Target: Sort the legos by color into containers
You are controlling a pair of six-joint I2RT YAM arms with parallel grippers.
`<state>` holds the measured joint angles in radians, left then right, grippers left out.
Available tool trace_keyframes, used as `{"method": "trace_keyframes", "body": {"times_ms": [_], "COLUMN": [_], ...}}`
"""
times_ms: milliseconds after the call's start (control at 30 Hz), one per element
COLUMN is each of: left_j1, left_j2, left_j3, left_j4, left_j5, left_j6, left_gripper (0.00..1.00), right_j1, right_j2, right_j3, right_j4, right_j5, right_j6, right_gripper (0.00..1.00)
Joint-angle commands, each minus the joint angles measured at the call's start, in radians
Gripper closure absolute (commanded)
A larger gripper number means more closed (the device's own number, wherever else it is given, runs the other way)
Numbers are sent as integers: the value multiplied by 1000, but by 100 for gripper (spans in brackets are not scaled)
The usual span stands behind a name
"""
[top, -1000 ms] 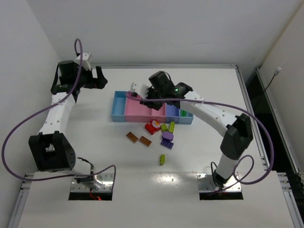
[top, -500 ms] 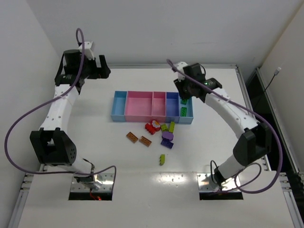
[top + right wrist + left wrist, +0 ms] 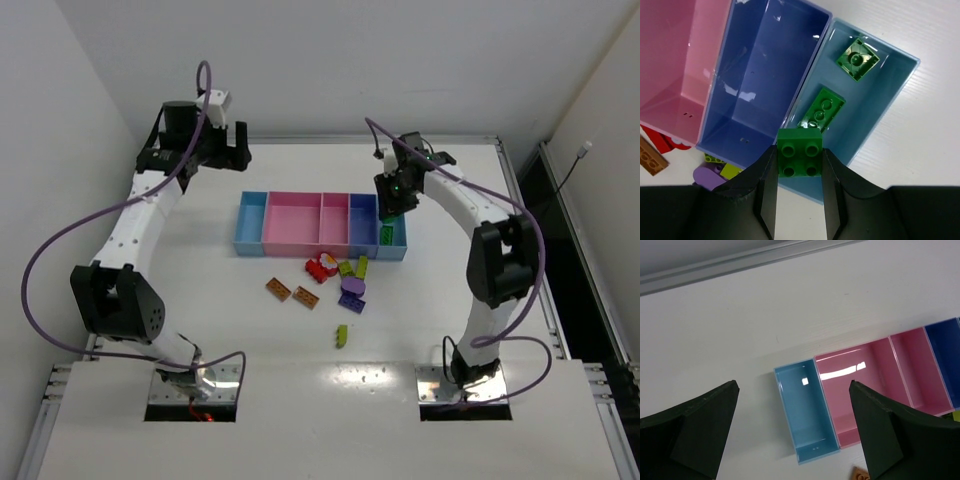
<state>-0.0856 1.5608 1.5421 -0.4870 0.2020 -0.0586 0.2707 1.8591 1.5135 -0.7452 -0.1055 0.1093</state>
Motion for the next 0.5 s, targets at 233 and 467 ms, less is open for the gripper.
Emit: {"method": "trace_keyframes", "body": {"times_ms": [233, 467], "left_j1": [-3, -13], "left_j2": [24, -41], "left_j3": [66, -42], "left_j4": [-67, -67], "left_j5": [31, 146], "left_j6": [74, 134], "left_gripper": [0, 0], "right_j1": [-28, -28], "right_j2": [74, 28], "right_j3": [53, 33], "right_j4": [0, 0], "right_j5": [3, 29], "right_j6": [-11, -20], "right_gripper": [72, 29]}}
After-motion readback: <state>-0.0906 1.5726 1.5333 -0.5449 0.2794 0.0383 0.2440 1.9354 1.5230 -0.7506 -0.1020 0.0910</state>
